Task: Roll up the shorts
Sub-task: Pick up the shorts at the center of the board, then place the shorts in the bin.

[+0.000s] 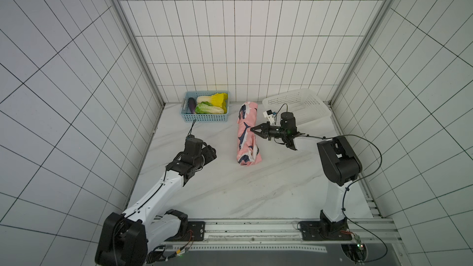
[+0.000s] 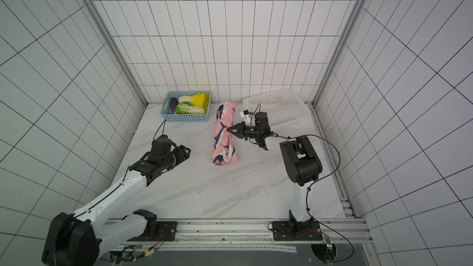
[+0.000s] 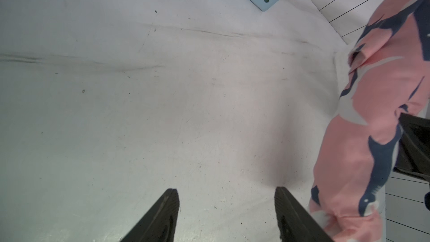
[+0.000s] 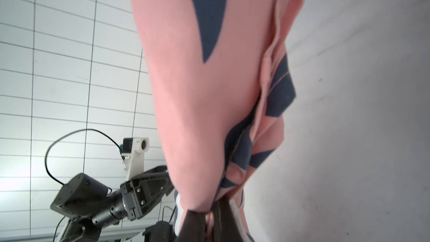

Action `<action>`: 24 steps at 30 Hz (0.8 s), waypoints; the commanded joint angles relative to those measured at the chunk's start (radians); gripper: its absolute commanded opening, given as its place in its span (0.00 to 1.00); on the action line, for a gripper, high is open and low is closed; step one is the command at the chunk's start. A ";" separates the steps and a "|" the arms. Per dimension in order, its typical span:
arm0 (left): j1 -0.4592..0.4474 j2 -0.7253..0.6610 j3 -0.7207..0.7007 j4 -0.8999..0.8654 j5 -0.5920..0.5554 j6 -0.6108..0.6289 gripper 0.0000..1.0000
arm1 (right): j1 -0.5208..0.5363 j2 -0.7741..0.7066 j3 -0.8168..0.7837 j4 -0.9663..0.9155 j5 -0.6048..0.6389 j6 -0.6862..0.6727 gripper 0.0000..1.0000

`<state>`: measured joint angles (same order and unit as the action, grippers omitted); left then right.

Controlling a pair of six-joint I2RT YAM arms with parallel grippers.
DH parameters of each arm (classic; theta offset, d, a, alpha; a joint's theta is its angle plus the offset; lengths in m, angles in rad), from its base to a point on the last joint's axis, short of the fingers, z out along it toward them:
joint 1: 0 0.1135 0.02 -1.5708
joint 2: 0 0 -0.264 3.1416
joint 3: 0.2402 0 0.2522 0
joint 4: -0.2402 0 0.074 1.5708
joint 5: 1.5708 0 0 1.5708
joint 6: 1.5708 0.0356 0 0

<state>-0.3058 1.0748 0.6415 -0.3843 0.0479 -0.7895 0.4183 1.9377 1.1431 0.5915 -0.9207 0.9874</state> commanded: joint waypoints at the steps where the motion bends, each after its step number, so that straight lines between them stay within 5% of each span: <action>1: 0.004 -0.024 0.000 -0.008 -0.001 -0.020 0.69 | -0.081 -0.075 0.103 0.027 0.104 0.036 0.00; 13: 0.004 -0.065 -0.014 0.013 0.031 -0.052 0.68 | -0.298 -0.066 0.236 -0.064 0.394 0.099 0.00; 24: 0.002 -0.077 -0.033 0.012 0.040 -0.082 0.68 | -0.393 0.136 0.356 0.000 0.531 0.215 0.00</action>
<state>-0.3058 1.0176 0.6201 -0.3813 0.0822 -0.8600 0.0429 2.0182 1.4425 0.5358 -0.4393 1.1477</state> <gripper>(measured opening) 0.678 0.082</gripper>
